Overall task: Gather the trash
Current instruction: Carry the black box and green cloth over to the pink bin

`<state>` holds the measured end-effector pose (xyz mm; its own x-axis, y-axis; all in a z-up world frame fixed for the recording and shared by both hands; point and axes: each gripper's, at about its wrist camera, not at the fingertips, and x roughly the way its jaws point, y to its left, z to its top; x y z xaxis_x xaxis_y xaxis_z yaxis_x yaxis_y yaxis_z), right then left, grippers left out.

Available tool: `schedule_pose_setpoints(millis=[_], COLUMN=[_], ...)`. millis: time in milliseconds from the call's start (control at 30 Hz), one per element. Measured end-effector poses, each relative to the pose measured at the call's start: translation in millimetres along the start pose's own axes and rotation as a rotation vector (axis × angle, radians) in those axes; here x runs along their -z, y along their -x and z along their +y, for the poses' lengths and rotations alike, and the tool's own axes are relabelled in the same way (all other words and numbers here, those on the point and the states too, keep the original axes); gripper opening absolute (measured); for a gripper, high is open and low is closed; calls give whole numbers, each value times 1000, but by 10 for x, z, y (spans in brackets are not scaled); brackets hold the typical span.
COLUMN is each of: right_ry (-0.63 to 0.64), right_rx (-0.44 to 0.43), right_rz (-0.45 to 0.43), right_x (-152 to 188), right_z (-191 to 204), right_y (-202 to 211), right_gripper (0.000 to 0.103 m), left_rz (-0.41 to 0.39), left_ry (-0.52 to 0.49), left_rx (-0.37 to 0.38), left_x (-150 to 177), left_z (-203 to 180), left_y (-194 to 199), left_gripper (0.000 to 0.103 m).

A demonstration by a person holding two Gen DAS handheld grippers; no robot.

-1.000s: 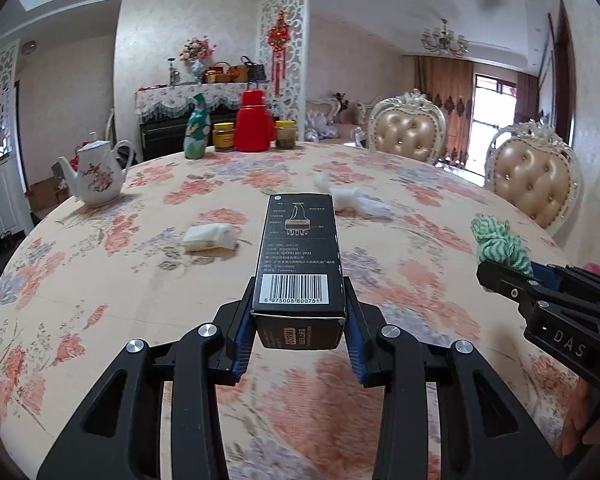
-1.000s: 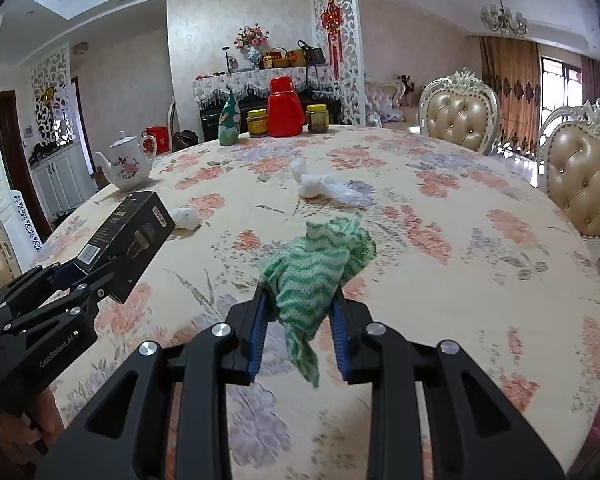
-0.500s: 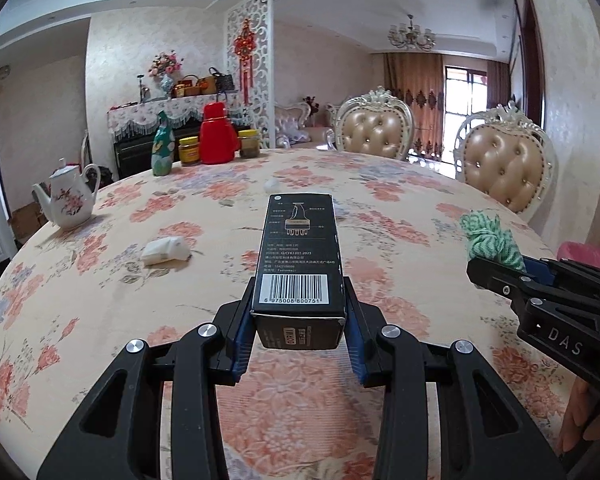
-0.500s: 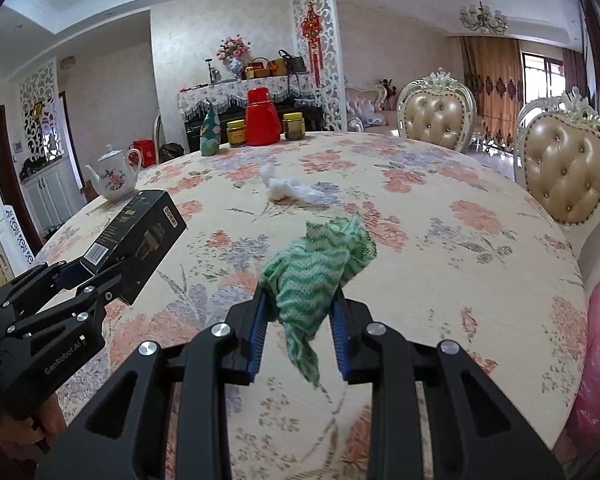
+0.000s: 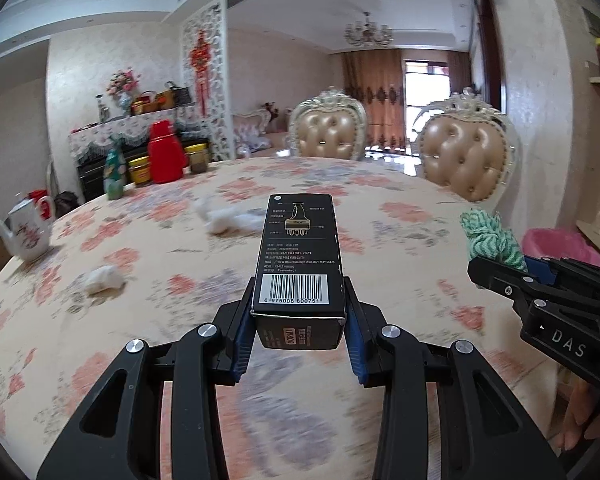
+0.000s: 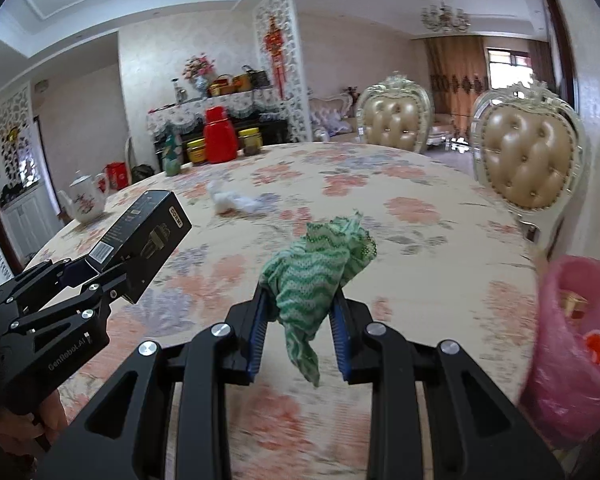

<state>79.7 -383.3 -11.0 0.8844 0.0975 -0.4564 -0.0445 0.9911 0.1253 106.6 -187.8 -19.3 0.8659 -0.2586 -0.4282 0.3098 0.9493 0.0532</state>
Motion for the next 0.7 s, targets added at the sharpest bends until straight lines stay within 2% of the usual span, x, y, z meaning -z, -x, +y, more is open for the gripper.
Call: schedule_pose_setpoints(millis=[433, 700], right_ry=[-126, -181], right_rx=[232, 435], right_rz=[-26, -12], right_x=[191, 306], right_z=[-1179, -2047], right_y=[434, 753], right_gripper=[28, 30], left_rz=[22, 48], left_ry=[-139, -237], left_rx=[241, 390], left_x=[-219, -290], left_z=[-1217, -2005], left_y=[-417, -665], left_gripper=[36, 36])
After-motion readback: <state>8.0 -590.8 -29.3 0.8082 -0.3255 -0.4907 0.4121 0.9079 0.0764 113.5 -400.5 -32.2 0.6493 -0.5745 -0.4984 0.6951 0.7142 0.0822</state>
